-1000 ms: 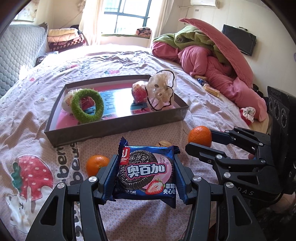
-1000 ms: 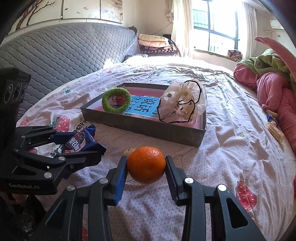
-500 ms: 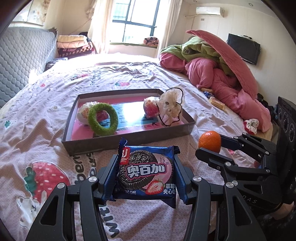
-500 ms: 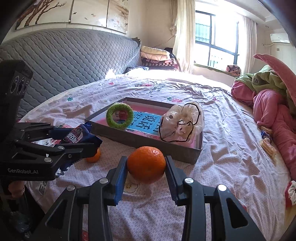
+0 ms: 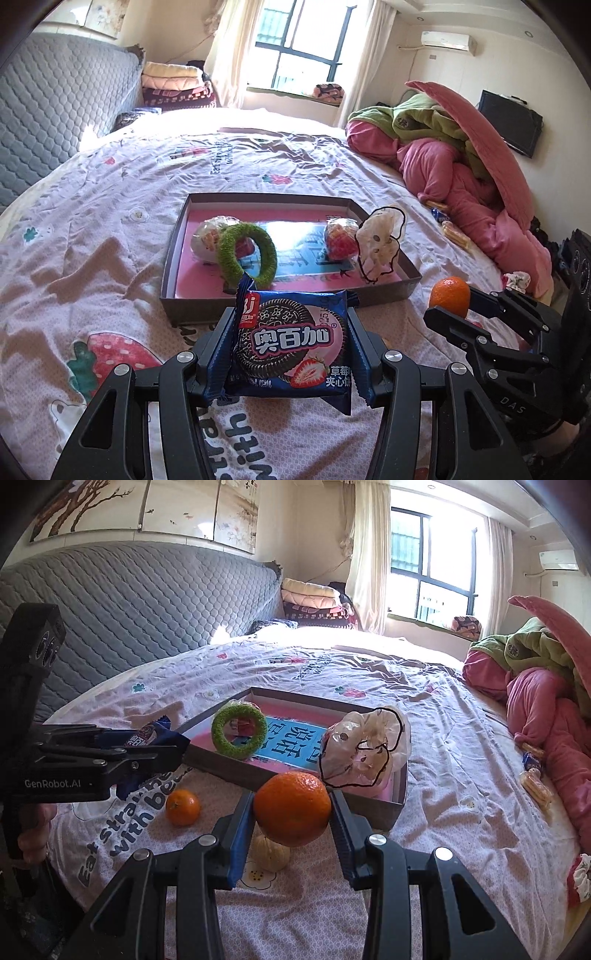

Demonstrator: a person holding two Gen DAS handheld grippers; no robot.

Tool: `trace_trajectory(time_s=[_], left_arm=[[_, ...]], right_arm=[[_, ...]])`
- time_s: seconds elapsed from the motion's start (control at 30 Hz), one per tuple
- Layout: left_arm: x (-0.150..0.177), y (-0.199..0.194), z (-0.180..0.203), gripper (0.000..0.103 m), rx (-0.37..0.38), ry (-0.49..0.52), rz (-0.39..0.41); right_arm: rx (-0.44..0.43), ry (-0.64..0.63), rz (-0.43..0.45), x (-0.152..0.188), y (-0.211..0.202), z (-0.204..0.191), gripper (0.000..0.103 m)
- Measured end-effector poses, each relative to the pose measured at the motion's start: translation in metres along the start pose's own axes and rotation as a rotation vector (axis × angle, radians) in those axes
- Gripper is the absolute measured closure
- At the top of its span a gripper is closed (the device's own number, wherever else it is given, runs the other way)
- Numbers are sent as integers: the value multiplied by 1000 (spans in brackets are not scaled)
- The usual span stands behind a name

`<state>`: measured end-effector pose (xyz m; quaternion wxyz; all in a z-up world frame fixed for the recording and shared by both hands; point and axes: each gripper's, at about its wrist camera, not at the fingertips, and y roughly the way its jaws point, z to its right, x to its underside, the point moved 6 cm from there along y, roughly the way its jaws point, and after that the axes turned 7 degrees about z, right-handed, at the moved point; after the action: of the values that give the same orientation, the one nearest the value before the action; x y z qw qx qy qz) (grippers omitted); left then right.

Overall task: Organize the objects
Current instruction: 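Carry the Oreo pack with the left gripper while the right carries the orange over the tray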

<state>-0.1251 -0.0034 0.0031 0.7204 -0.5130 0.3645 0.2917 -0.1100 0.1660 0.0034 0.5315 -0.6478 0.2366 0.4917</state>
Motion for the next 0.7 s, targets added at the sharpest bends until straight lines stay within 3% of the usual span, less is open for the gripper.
trace_trajectory(time_s=[0.7], left_arm=[[-24, 10, -12, 46, -46, 32, 25]], right_arm=[[7, -8, 33, -26, 20, 2, 62]])
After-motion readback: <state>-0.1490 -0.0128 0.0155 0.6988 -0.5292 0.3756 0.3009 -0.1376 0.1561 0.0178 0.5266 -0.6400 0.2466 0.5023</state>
